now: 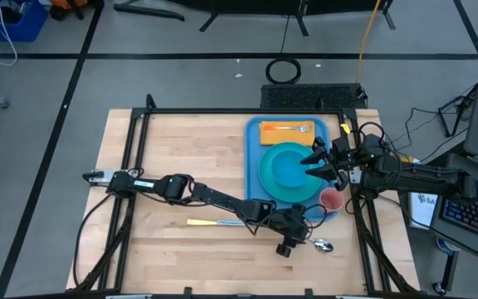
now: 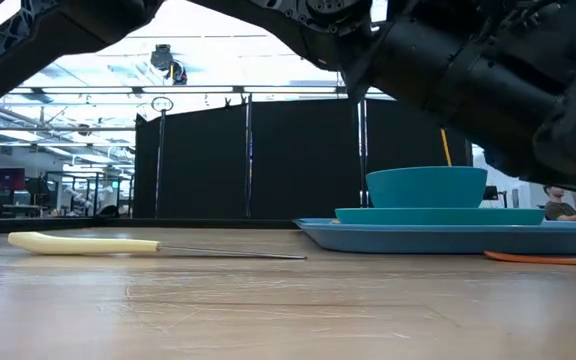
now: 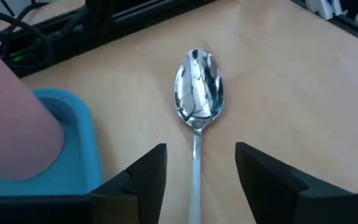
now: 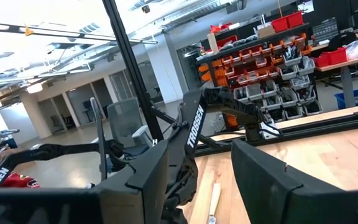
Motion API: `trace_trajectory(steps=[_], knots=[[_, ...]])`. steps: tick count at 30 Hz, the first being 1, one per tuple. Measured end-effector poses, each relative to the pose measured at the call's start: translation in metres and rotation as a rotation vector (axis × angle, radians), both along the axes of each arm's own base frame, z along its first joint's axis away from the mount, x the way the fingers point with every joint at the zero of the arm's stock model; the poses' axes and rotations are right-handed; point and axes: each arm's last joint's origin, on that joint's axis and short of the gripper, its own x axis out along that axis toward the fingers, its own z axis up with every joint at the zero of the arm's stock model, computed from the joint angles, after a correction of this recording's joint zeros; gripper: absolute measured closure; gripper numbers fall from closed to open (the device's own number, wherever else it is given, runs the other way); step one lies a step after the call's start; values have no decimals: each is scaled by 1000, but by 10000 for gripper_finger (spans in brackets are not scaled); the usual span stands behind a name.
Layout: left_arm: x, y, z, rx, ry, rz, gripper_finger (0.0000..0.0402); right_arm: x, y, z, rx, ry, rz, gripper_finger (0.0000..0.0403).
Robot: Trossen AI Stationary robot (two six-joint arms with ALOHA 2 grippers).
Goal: Set up tray
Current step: Put the orange spoon to the right of the orange fork on the yellow table napkin on the blue serving tray
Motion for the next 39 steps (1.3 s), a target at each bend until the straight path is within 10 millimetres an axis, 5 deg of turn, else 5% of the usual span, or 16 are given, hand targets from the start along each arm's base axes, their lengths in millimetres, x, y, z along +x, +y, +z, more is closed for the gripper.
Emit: trace_trajectory(steps=[8, 14, 23, 39], knots=[[4, 6, -28, -23, 28, 0, 221, 0, 0, 0, 1, 3, -4, 239], [4, 10, -29, -34, 38, 11, 251, 0, 0, -1, -2, 4, -6, 239], [5, 16, -30, -57, 62, 27, 386, 0, 0, -1, -4, 4, -7, 239], [5, 10, -25, 9, 19, 44, 394, 1, 0, -1, 0, 12, -6, 239]])
